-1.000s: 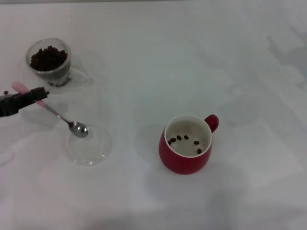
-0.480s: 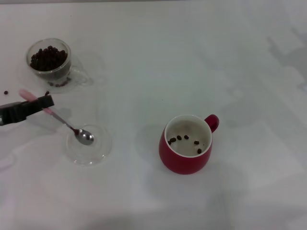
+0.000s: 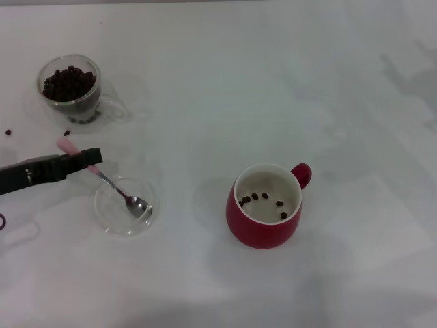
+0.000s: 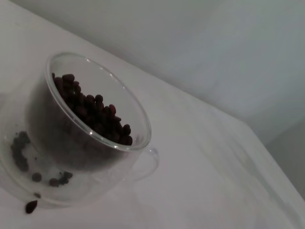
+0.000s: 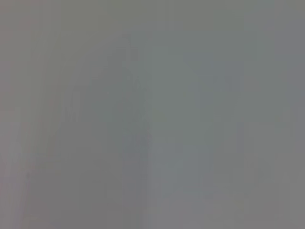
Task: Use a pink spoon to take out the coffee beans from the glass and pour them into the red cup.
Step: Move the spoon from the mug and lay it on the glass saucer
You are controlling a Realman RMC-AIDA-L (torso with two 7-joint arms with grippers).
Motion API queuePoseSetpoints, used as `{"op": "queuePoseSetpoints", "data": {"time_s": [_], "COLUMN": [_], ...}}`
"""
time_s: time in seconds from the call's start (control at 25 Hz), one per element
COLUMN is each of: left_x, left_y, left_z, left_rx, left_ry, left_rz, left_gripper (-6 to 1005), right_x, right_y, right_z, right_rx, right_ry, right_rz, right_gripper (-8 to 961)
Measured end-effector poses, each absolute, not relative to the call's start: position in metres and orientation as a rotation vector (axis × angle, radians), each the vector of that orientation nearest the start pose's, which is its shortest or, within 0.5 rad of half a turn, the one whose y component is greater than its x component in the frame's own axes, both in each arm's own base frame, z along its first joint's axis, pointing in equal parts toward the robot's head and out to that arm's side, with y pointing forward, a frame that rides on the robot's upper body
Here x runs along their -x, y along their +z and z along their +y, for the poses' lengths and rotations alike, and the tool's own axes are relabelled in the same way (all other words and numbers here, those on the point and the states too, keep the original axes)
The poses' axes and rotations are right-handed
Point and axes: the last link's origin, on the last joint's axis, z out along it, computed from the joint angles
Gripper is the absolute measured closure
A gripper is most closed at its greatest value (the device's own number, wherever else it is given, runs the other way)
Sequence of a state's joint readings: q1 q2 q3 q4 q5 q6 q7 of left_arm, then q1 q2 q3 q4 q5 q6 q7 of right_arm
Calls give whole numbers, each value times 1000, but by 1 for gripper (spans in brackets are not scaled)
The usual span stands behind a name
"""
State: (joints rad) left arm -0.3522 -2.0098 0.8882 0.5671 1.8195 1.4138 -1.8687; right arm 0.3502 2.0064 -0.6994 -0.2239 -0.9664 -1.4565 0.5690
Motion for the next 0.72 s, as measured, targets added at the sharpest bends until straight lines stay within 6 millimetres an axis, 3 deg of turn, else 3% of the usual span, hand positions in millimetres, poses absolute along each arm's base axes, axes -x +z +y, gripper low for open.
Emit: {"op": "queuePoseSetpoints", "data": {"time_s": [0.52, 0.72], "left_x": [325, 327], "left_y": [-4, -3], "left_z": [293, 293], "left_rx": [2376, 2363], "left_ry": [-716, -699], "left_rz": [-1525, -1537], "left_gripper": [835, 776], "right_x": [-341, -341], "right_y": [68, 68], "right_z": [309, 309], "right_rx": [1688, 1691], "right_ry": [913, 912], "right_rz": [360, 359], "right_gripper": [108, 109]}}
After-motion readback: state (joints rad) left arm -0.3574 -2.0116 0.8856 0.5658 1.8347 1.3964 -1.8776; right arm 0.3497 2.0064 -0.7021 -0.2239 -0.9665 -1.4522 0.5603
